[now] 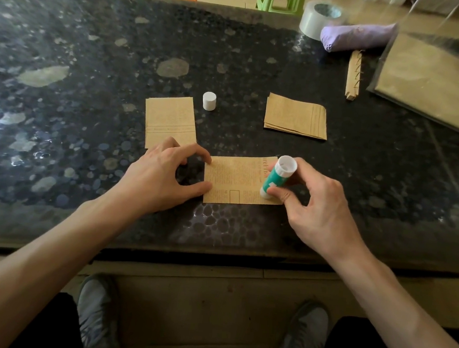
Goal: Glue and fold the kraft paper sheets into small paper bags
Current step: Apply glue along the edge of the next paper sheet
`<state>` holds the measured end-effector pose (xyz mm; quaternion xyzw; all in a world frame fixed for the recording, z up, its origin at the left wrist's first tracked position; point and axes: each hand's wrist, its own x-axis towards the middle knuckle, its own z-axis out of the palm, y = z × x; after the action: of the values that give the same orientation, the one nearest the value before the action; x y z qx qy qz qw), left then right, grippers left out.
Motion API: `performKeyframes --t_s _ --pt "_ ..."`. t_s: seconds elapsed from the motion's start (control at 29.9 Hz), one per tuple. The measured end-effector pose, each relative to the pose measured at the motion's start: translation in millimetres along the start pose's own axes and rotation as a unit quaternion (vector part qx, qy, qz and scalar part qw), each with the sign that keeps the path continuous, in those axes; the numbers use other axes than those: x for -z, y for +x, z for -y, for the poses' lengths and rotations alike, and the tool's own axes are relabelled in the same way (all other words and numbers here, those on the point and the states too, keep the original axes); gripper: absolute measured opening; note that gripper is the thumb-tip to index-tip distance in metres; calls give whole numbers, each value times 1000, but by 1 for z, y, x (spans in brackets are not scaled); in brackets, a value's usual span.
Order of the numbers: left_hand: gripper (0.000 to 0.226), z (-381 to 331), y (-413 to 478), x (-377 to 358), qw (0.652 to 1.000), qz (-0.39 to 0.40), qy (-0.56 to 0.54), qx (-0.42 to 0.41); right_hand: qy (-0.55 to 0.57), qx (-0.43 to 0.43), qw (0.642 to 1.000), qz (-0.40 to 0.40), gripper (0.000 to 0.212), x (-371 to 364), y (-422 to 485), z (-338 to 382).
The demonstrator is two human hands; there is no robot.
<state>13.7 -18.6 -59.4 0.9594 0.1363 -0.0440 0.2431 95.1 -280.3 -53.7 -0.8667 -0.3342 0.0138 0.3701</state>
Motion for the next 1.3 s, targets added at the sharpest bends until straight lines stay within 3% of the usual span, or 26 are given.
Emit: performKeyframes --t_s 0.47,0.8,0.97,1.14,1.3 --pt "49 1 0 0 1000 0 -1 -5 -31 -20 999 -9 27 7 0 -4" --pt "49 1 1 -1 1000 2 1 -2 112 -47 985 -121 33 16 6 -12" --pt "49 2 1 -1 1000 3 0 -4 131 -32 990 -43 43 9 6 -4" --pt "48 2 1 -2 1000 -2 1 -7 104 -25 994 32 32 -1 6 -3" --pt "49 2 1 -1 1000 2 4 -4 74 -16 997 8 36 -2 8 1"
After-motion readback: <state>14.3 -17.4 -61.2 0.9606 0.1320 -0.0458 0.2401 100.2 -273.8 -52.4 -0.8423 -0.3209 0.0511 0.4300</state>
